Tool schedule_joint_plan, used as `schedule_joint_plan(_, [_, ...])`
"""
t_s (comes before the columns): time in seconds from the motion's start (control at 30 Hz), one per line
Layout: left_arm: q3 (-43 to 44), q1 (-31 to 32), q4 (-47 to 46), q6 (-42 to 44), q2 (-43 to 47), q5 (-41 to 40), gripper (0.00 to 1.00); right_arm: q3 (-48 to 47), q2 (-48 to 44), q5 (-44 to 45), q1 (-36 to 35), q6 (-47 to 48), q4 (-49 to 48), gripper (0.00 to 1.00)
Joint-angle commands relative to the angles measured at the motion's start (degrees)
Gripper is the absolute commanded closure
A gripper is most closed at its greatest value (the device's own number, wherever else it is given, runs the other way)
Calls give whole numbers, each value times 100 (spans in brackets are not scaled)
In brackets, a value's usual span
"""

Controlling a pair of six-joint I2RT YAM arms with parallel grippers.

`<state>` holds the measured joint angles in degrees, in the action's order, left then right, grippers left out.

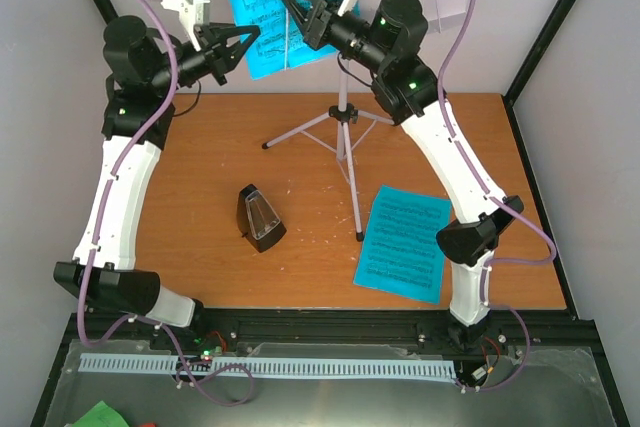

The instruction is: Pack up the instrument practice props

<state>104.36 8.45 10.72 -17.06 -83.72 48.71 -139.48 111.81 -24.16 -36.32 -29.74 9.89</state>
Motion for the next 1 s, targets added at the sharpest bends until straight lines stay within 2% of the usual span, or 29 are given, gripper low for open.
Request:
schedule_joint_plan(0.0, [-29, 25, 36, -27, 201, 96, 100, -149, 79, -61, 19, 338, -267, 96])
schedule_joint_plan(0.17, [-9, 19, 106, -119, 234, -105, 100, 84, 40, -200, 19, 519, -486, 97])
schedule_joint_plan(0.27, [31, -147, 22, -414, 237, 42, 100, 242, -24, -193, 19, 635, -624, 97])
schedule_joint_plan(0.4, [-119, -682, -414, -1094, 344, 254, 100, 313, -87, -138, 19, 736, -670, 97])
schedule_joint_plan(0.6, [-328, -1342, -760, -1614, 691, 460, 100, 403, -175, 12, 12, 763, -651, 97])
schedule_joint_plan(0.73, [-441, -2114, -788, -1920, 939, 435, 100, 430, -202, 89, 19, 745, -637, 97])
schedule_joint_plan(0.83, [-700, -3071, -908, -2237, 1206, 325, 100, 430, -204, 183, 19, 738, -587, 97])
schedule_joint_plan(0.9, [-864, -3473, -802, -2207, 1406, 37, 100, 439, -208, 236, 18, 741, -544, 97])
schedule_joint_plan(0.97, [-942, -3610, -573, -1960, 1544, -135, 100, 447, -214, 282, 19, 736, -502, 97])
